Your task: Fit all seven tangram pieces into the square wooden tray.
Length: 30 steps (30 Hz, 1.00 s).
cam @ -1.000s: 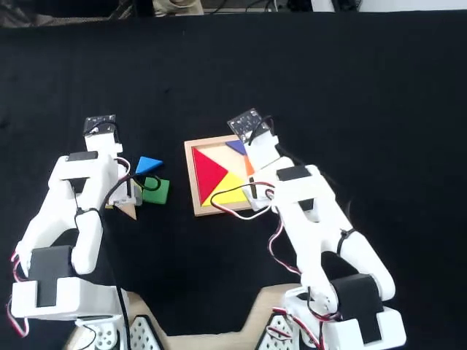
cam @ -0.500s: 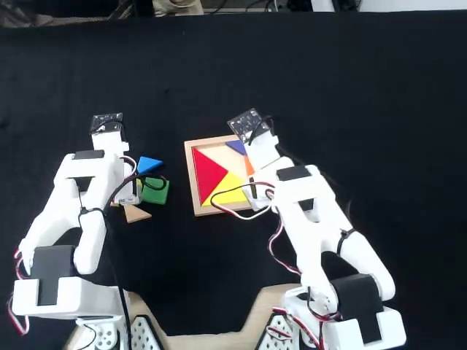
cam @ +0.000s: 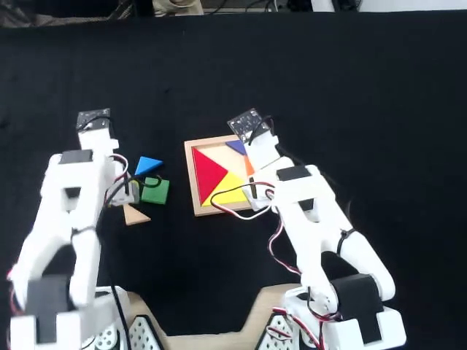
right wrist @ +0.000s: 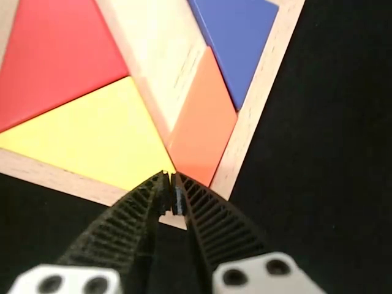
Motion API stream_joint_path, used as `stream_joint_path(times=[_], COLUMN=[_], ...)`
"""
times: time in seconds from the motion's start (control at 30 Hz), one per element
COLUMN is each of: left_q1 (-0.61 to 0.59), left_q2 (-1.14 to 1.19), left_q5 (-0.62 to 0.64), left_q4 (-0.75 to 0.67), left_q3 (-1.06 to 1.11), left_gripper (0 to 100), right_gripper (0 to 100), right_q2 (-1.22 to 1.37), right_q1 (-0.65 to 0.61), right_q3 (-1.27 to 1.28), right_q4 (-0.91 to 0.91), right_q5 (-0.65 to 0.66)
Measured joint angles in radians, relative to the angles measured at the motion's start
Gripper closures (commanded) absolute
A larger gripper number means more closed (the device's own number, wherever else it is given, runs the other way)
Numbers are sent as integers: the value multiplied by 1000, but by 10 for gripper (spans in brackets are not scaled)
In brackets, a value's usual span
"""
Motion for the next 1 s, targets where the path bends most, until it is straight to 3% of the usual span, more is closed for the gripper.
stream_joint_path(times=[0.23,0.43,0.57,1.0], left_q1=[0,0,80,158], left_q2=[-290,-311,-311,-313], left_q5=[-40,-66,-92,-95], left_q4=[72,74,68,-57], left_q3=[175,226,262,356], left_gripper=[901,913,913,922], right_gripper=[987,987,987,987], right_q2=[0,0,0,2], right_q1=[0,0,0,0], right_q3=[0,0,0,0], right_q4=[0,0,0,0], right_q5=[0,0,0,0])
